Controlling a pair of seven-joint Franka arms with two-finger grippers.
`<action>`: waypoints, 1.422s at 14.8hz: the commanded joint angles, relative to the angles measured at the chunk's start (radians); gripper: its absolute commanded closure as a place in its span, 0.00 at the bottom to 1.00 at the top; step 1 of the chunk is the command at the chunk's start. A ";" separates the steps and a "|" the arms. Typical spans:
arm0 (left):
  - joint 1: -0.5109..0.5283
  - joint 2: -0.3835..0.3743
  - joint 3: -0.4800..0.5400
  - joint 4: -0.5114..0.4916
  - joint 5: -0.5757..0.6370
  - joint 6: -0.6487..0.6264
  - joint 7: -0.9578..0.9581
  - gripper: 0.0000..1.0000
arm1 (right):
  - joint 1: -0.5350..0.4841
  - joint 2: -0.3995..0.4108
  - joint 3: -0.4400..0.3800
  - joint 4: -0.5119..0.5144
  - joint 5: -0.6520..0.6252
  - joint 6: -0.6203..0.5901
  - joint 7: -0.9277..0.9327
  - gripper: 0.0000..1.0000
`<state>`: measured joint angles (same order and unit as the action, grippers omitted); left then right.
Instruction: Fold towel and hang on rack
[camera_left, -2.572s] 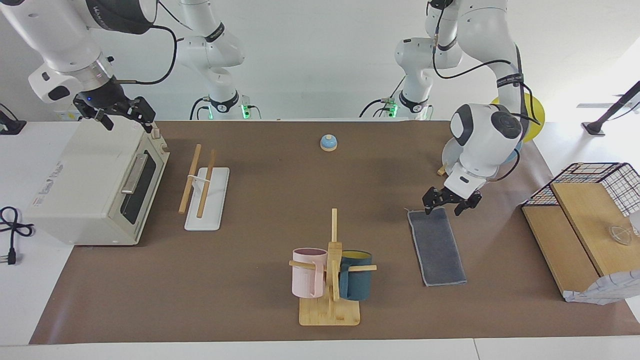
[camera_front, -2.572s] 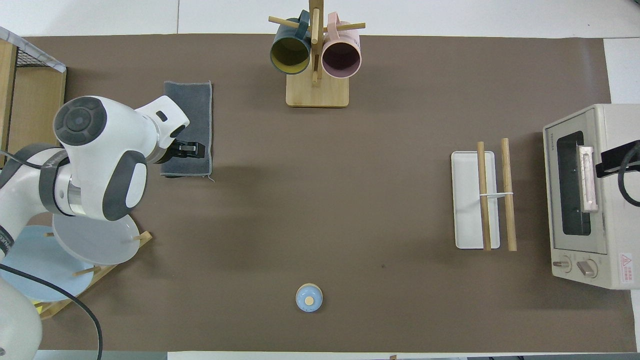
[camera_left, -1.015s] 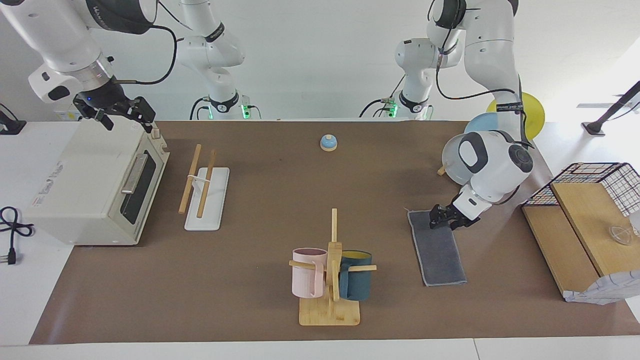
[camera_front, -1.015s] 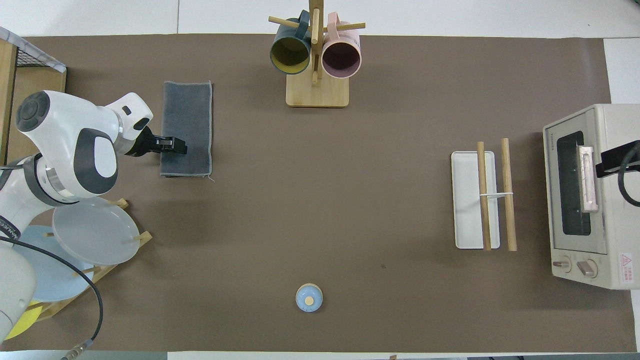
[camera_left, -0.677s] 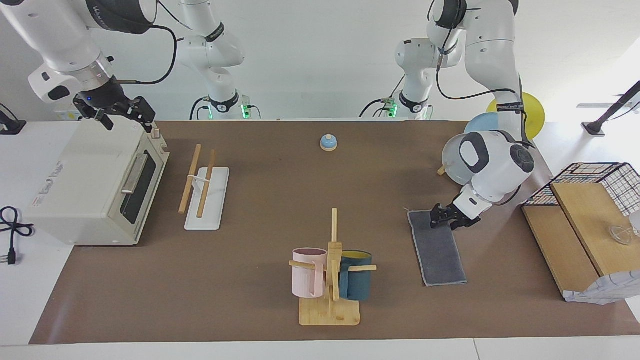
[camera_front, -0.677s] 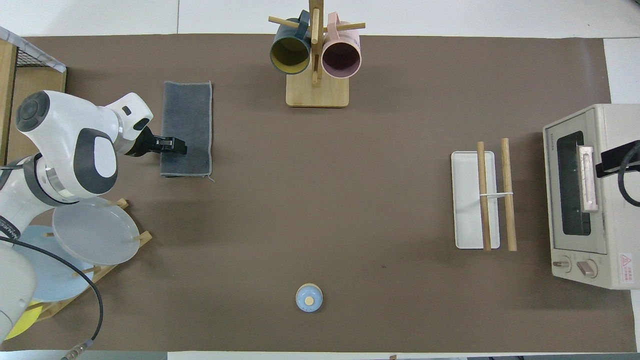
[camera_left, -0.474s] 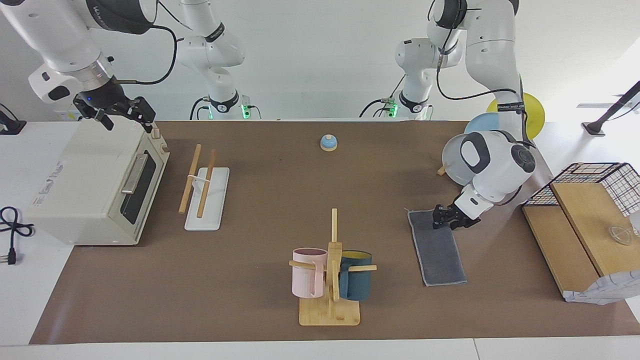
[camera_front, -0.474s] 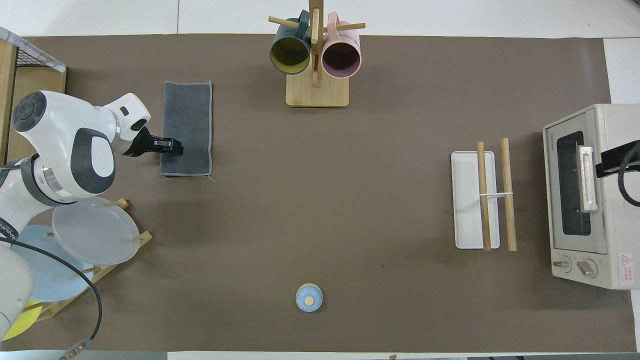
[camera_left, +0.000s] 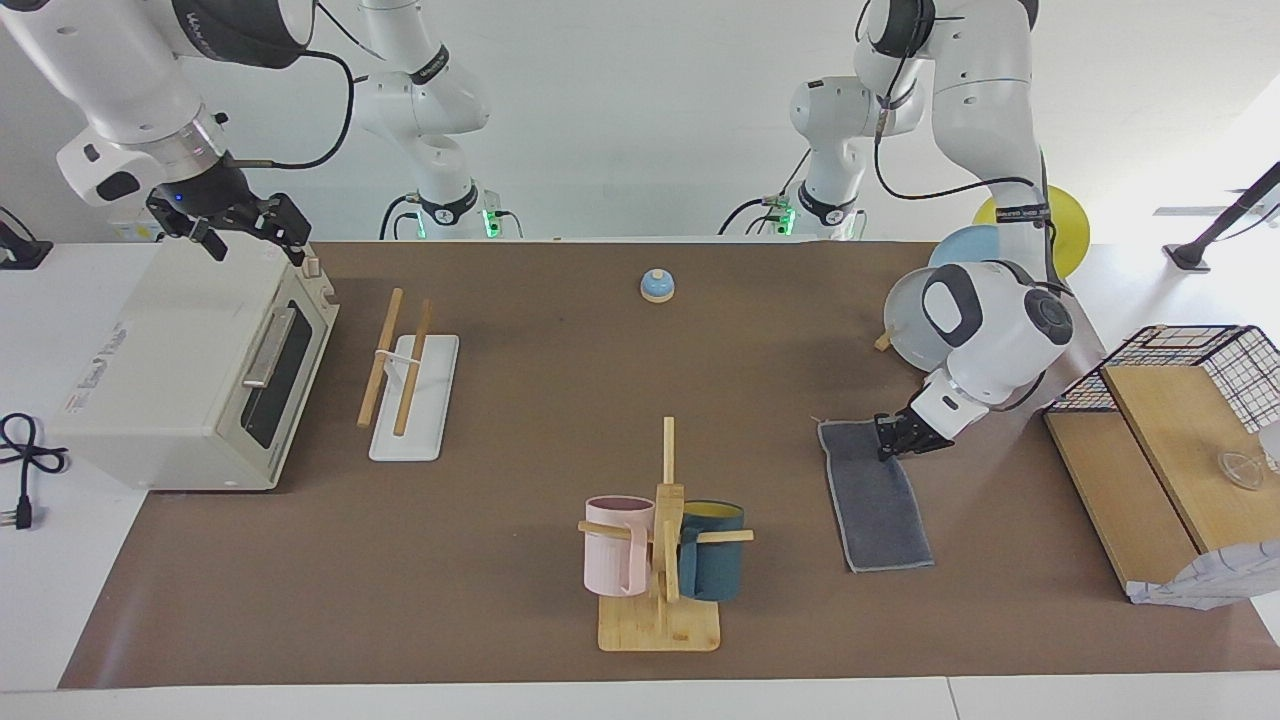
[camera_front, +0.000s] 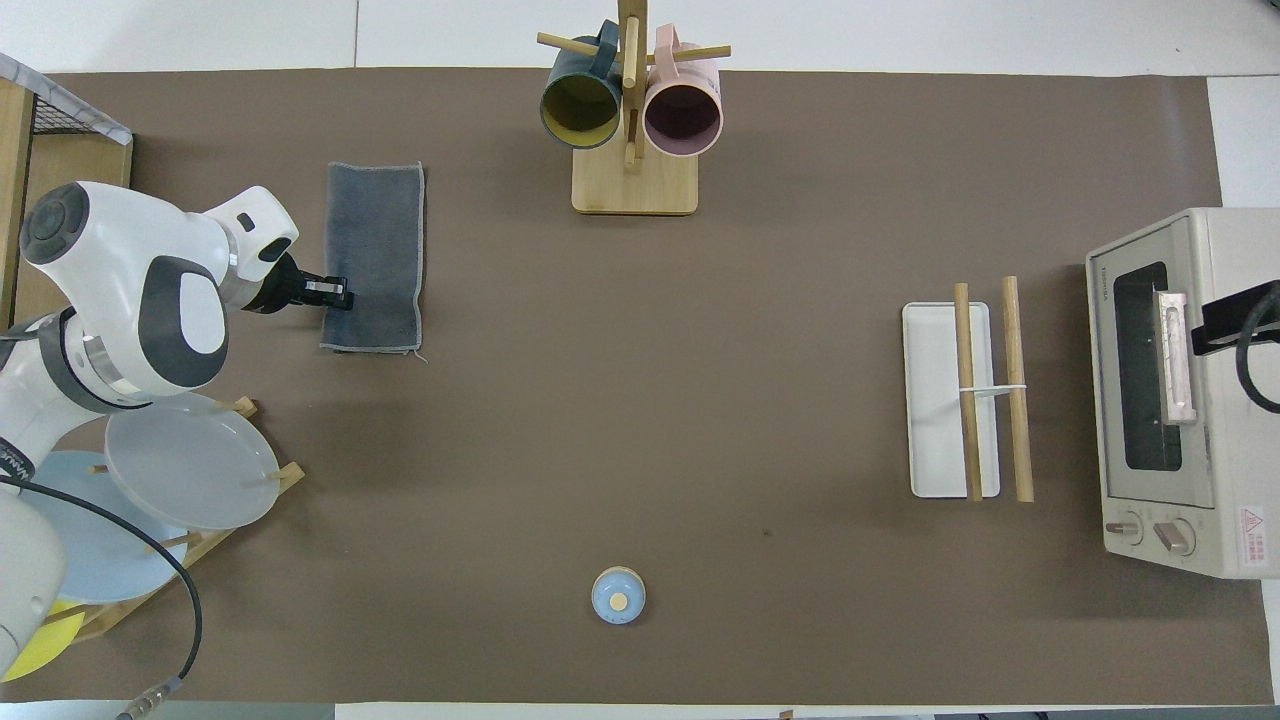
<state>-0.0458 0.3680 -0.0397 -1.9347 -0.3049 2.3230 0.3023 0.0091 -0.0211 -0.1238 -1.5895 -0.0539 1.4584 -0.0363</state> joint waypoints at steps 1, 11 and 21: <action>0.007 0.012 -0.003 0.046 -0.017 -0.045 -0.029 1.00 | -0.009 -0.005 0.004 -0.001 0.020 -0.012 -0.019 0.00; -0.123 -0.080 -0.003 0.287 0.110 -0.393 -0.831 1.00 | -0.009 -0.005 0.004 -0.001 0.020 -0.012 -0.019 0.00; -0.164 -0.259 -0.028 0.373 0.029 -0.600 -1.596 1.00 | -0.009 -0.005 0.004 -0.001 0.020 -0.012 -0.019 0.00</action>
<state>-0.2065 0.1714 -0.0680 -1.5486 -0.2416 1.7595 -1.1858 0.0091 -0.0211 -0.1238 -1.5895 -0.0539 1.4584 -0.0363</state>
